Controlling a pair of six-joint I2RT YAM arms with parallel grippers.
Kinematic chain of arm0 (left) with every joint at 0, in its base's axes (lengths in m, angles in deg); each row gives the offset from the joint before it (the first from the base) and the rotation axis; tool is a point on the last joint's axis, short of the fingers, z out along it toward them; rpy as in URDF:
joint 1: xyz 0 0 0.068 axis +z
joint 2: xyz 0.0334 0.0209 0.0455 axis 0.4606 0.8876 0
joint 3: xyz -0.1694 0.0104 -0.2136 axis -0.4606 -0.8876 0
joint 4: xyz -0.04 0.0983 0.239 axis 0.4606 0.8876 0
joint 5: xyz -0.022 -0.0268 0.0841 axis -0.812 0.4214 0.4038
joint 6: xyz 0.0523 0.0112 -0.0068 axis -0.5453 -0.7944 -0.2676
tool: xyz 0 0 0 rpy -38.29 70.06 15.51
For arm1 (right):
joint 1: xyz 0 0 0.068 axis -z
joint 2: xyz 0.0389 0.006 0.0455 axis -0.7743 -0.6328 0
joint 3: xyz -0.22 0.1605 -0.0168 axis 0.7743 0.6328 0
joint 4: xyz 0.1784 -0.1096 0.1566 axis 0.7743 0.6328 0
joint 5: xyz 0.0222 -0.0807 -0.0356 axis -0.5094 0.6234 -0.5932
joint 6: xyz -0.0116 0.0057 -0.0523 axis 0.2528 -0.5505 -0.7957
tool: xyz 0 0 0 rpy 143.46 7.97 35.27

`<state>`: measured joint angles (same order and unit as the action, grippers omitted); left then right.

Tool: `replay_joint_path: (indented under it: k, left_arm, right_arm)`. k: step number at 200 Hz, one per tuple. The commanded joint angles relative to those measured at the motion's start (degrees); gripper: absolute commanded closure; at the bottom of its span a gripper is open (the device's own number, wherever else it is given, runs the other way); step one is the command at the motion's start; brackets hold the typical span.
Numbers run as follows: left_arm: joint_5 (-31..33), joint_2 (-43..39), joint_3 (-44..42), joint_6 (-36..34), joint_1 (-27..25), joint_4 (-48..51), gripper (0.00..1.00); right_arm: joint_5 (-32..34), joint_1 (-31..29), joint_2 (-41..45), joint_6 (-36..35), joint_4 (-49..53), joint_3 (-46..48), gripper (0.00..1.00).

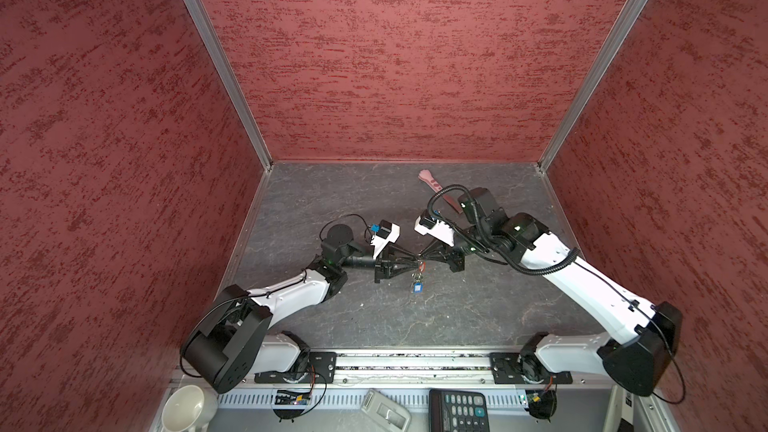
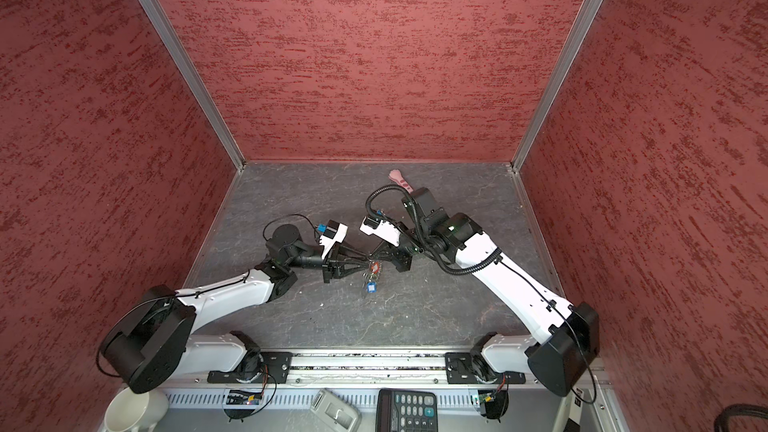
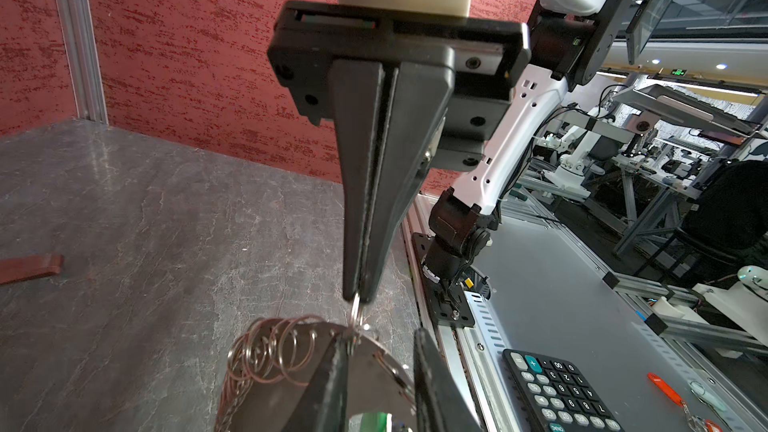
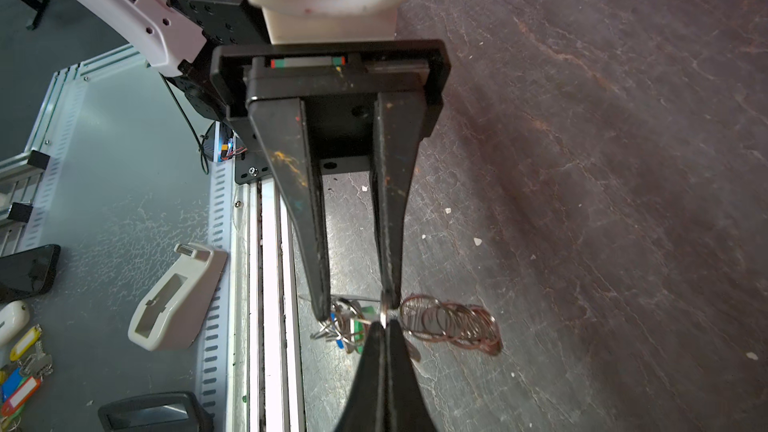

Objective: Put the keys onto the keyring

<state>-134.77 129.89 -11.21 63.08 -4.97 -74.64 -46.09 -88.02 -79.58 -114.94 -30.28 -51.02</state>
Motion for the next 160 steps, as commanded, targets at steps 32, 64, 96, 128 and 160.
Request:
replay_joint_path:
  k: [32,64,96,128,160]
  left_arm:
    - [-1.9,1.7,1.9,0.8,0.2,-0.3,0.78]
    - [-2.3,2.7,2.8,0.7,0.1,0.6,0.86]
    - [-3.2,3.5,3.8,0.7,-0.1,1.0,0.93]
    - [-3.1,3.4,3.8,0.3,-0.5,1.4,1.00]
    - [0.4,2.6,2.2,1.2,-0.5,-1.1,1.00]
  right_arm:
    - [-0.7,-0.8,-1.9,-3.6,1.6,-2.8,1.00]
    - [-1.2,-1.0,-1.9,-3.8,1.6,-3.1,1.00]
    - [-1.9,-1.1,-2.1,-3.8,1.4,-3.1,1.00]
    - [-1.9,-1.1,-1.7,-3.1,0.0,-2.8,1.00]
    - [0.2,-1.1,1.7,-0.4,-4.0,-0.1,0.92]
